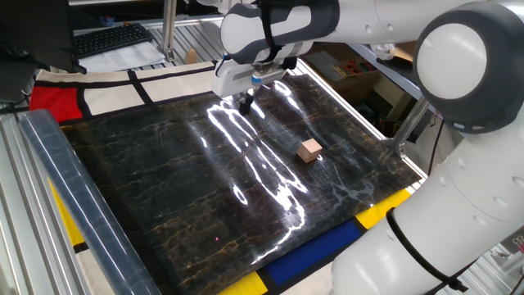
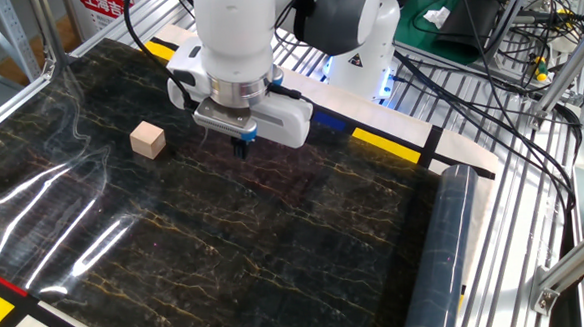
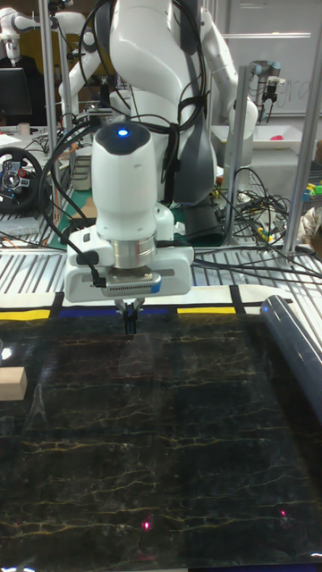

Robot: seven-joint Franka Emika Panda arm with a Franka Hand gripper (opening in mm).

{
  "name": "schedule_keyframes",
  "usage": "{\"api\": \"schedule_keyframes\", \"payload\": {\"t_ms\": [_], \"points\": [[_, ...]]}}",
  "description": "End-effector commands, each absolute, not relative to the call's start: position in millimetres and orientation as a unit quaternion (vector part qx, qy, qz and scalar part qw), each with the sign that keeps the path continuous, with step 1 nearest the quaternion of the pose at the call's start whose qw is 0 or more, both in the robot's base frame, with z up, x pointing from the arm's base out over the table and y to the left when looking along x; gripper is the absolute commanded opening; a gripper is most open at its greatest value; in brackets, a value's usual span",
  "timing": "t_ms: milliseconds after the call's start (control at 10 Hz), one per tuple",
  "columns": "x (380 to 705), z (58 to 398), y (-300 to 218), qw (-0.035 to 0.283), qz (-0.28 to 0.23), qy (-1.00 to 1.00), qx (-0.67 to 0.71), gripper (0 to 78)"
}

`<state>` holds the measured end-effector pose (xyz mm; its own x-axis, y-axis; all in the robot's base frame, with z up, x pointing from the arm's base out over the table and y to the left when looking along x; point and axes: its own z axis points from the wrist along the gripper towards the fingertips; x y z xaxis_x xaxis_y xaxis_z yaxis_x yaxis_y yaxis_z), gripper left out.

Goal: Hold a small block with the gripper and sweep it from left to right on the table

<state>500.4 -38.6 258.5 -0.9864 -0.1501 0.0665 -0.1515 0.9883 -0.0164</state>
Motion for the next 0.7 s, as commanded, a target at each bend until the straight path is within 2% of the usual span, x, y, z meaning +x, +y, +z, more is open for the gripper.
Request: {"api": "schedule_keyframes", "payload": {"t_ms": [100,700], "points": [[501.0,259.3,-38.2,0.031,0.011,-0.997,0.075,0.0],[497.5,242.5,-46.7,0.031,0.011,-0.997,0.075,0.0]]}}
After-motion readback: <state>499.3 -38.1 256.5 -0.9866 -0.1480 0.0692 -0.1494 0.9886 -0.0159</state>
